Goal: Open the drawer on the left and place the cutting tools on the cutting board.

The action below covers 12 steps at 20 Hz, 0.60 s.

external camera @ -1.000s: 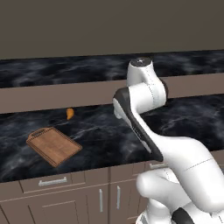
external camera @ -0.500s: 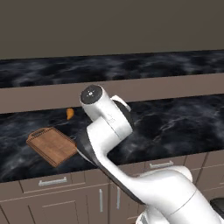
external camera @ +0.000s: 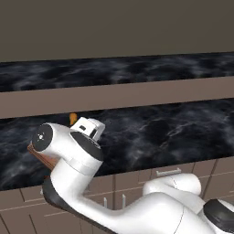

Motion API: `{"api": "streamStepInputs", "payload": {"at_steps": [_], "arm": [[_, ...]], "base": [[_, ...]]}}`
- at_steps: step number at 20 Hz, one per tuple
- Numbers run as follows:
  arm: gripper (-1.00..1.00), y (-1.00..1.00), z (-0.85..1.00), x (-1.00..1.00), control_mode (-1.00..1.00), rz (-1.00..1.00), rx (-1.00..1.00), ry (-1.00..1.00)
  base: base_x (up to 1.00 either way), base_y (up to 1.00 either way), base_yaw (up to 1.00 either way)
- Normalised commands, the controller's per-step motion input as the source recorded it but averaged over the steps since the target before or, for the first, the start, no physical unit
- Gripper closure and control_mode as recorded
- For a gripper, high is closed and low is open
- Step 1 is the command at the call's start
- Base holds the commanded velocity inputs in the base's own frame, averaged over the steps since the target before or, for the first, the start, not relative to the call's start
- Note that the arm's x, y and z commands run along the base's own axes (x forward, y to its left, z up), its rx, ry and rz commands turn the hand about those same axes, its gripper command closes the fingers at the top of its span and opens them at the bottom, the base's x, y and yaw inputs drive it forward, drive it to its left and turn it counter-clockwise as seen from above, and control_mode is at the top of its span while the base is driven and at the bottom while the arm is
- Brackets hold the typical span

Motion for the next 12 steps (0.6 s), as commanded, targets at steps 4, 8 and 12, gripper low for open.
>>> {"api": "streamStepInputs", "payload": {"at_steps": [4, 8, 12], "arm": [[-1.0, 0.43, -0.4, -0.46, -1.0, 0.08, -0.19, -0.11], [-1.0, 0.31, -0.56, -0.39, -1.0, 0.06, -0.2, -0.1], [-1.0, 0.18, -0.63, -0.25, -1.0, 0.03, -0.19, -0.1]], "base": [[0.0, 0.0, 0.0], [0.0, 0.0, 0.0], [0.0, 0.0, 0.0]]}}
